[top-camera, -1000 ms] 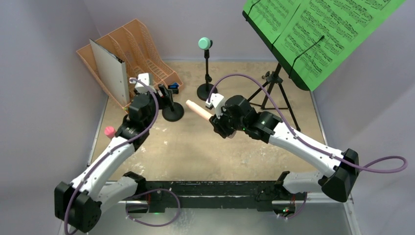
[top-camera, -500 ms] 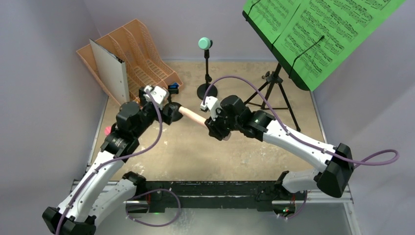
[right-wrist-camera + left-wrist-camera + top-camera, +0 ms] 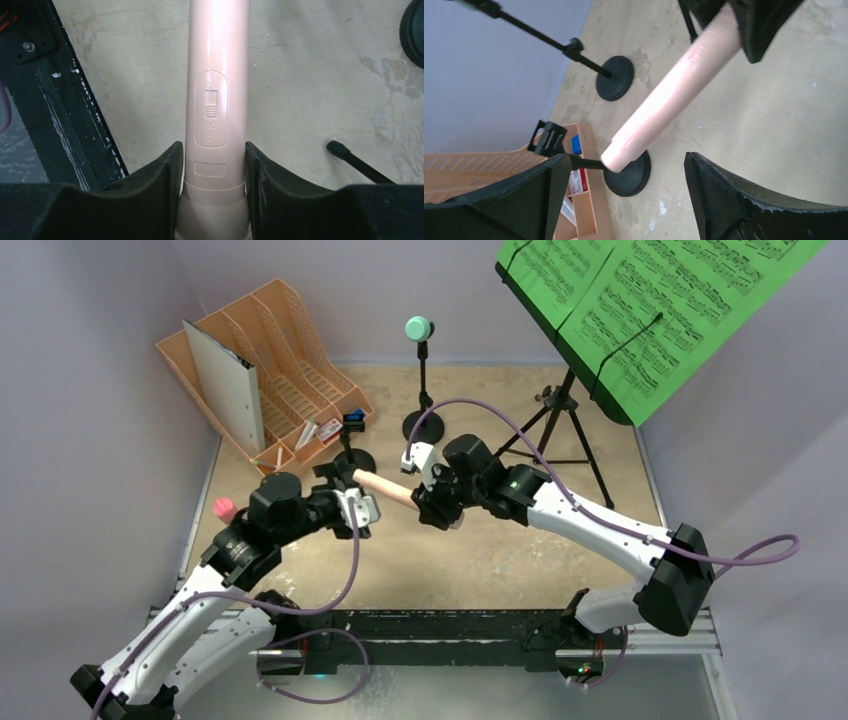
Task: Pack up the instrument practice props
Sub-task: Place the microphone at the center of the board.
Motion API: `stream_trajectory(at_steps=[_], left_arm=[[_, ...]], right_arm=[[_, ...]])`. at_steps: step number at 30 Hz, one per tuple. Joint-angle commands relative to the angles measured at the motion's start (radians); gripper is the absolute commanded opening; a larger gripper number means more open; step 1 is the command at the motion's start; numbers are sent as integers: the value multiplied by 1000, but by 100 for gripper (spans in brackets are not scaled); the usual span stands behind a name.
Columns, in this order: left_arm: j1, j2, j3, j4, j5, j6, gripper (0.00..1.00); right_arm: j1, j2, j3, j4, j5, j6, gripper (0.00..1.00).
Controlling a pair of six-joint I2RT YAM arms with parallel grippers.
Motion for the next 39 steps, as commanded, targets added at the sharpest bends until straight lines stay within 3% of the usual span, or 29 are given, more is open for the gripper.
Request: stream_trajectory(at_steps=[1,11,23,28,33,39], left_arm=[[-77,67,21,-70,-9,155,87],[-220,195,28,-59,-106,238,82],[-302,251,11,-26,-178,284,72],[-316,258,2,-5,-167,286,60],[-330,263,-6,-2,-164,284,35],[-340,266,-18,-4,-157,274,11]], right_arm=[[-3,9,23,42,-70,-28,0],[-3,18,27,48,-148,-37,0],[-2,18,28,53,-211,-52,0],[-2,23,27,55,-232,-60,0],[-3,31,29,57,-240,-65,0],[-2,42,34,70,-256,-71,0]])
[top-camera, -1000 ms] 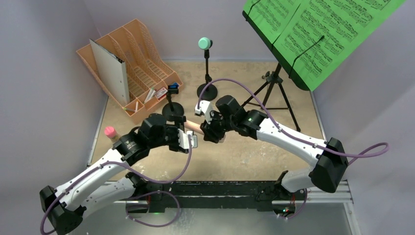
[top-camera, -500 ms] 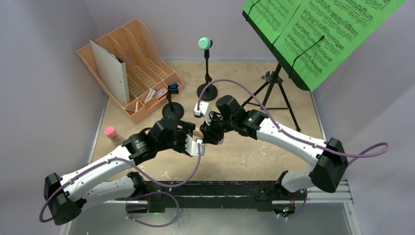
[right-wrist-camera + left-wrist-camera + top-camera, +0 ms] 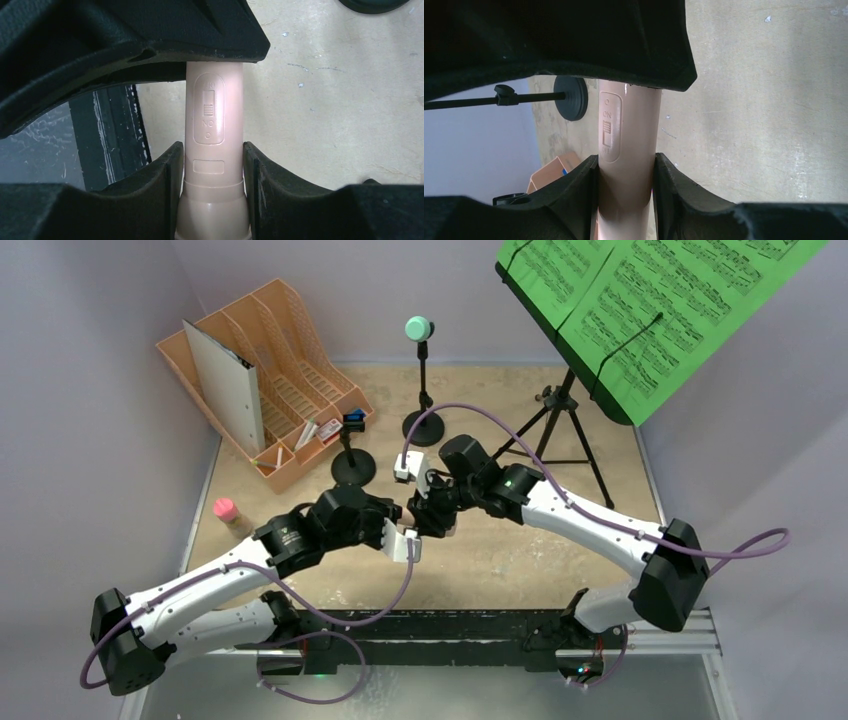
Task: Pack up the instrument practice props
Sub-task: Place the microphone at the center of the board.
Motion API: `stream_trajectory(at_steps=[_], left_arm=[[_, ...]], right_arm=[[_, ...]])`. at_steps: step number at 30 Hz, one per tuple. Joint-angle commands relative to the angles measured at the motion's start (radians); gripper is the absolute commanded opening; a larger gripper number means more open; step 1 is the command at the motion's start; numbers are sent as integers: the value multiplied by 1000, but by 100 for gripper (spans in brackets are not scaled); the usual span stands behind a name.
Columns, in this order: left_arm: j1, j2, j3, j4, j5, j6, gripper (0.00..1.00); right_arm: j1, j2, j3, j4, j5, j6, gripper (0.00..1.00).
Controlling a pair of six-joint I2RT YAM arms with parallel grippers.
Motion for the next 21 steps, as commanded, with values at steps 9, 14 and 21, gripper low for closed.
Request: stream_trajectory(at_steps=[9,14,21], left_arm=[[-17,-29,-32,84,-119,-123,0],[-18,0,-7,108,-215,-286,0],[-16,48,8,184,-383,-559,0]], right_arm=[[-5,-94,-21,173,172,96,75],[-8,-218,-86,284,427,158,91],[-9,-387,-208,436,841,236,98]])
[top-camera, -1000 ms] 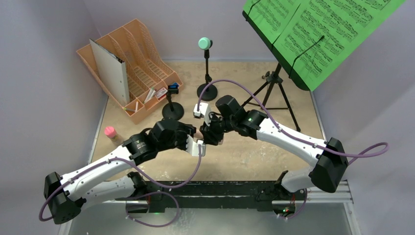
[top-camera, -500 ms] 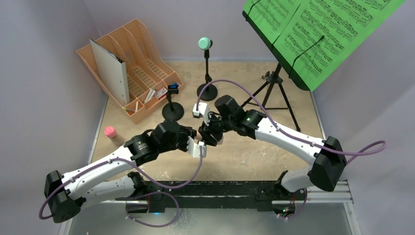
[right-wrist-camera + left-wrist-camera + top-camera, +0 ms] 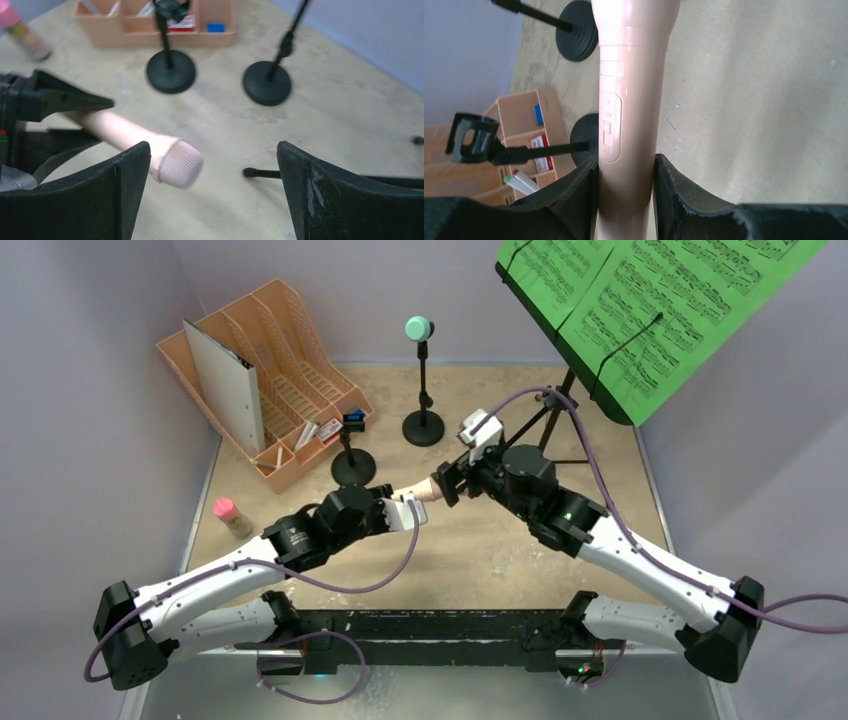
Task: Pack up the instrument practice props
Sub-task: Place the microphone at the center of the board.
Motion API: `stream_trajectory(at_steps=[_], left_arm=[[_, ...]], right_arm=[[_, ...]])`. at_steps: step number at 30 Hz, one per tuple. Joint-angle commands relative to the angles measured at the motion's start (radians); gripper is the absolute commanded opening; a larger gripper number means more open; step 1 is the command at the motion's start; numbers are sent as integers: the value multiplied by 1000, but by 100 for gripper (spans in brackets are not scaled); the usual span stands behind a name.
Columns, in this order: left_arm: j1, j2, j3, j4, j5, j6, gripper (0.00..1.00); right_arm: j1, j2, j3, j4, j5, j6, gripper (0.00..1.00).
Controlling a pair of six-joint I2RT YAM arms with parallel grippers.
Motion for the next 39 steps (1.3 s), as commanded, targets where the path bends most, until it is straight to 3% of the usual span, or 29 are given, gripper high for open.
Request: stream_trajectory(at_steps=[1,5,10,15,18,20,28,33,39], left_arm=[[-2,33,43,105,-191,-279,0],[-1,70,85,99,-350,-521,0],[5,65,117,-32,-512,-890,0],[59,13,101,-194,-549,-1124,0],[175,-17,60,-224,-450,-1231,0],[236,-41,17,-209,-370,-1269,0],[368,-5,-96,-163,-282,-1341,0],[461,74,-154,-77,-229,-1306,0],[499,210,-89,-62,-220,-1217,2]], right_arm=[[-5,-80,-64,145,334,91,99],[-5,-144,-114,192,422,116,99],[-5,-168,-131,200,460,130,99],[-5,-166,-129,207,438,124,99],[-4,-157,-117,192,426,129,99],[-5,-162,-117,192,419,129,99],[-5,-197,-129,207,380,131,99],[-5,-222,-139,213,351,129,99],[-5,-234,-142,211,345,131,99]])
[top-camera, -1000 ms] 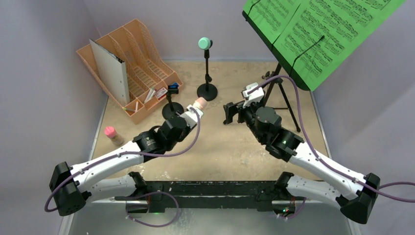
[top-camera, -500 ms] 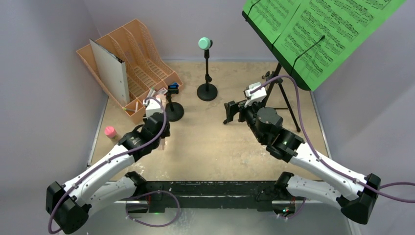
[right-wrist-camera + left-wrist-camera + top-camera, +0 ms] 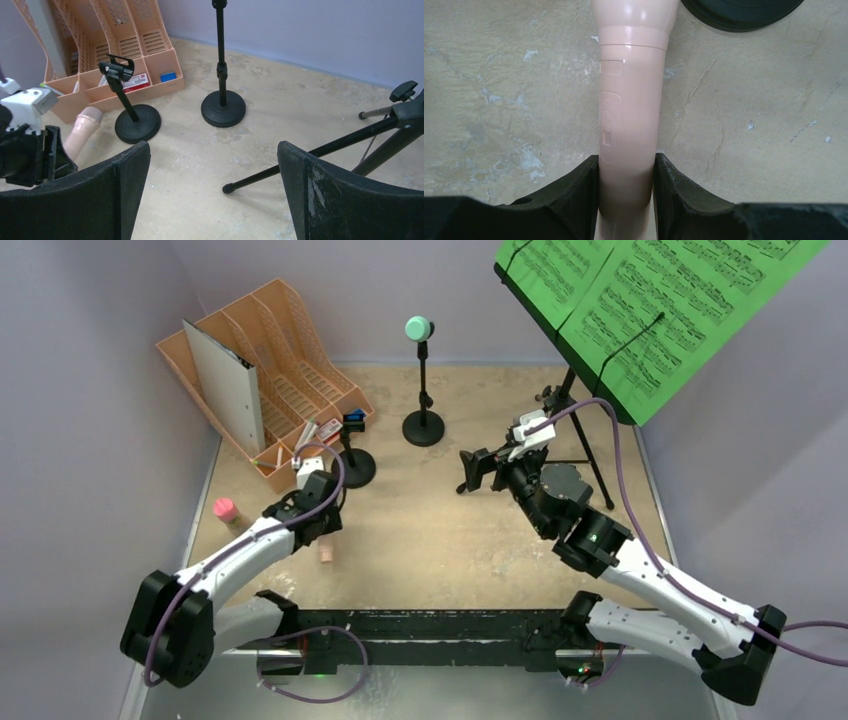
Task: Pack up the instrument practice props
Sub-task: Place the microphone at the center of the board.
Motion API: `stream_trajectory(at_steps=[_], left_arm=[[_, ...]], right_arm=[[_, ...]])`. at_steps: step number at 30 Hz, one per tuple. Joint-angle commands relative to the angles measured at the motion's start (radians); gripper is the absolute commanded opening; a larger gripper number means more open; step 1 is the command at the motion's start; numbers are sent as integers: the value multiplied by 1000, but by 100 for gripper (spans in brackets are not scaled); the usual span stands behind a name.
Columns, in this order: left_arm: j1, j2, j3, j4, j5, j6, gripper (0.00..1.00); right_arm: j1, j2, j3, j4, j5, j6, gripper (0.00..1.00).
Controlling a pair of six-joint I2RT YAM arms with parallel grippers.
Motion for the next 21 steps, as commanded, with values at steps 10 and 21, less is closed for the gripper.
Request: stream_trajectory(at_steps=[10,21], left_arm=[[132,234,131,77,8,211,7],[228,341,187,94,77,287,29]], right_arm=[[-3,-17,-13,49,-16,19,99],[-3,-17,-19,56,-19,13,99]])
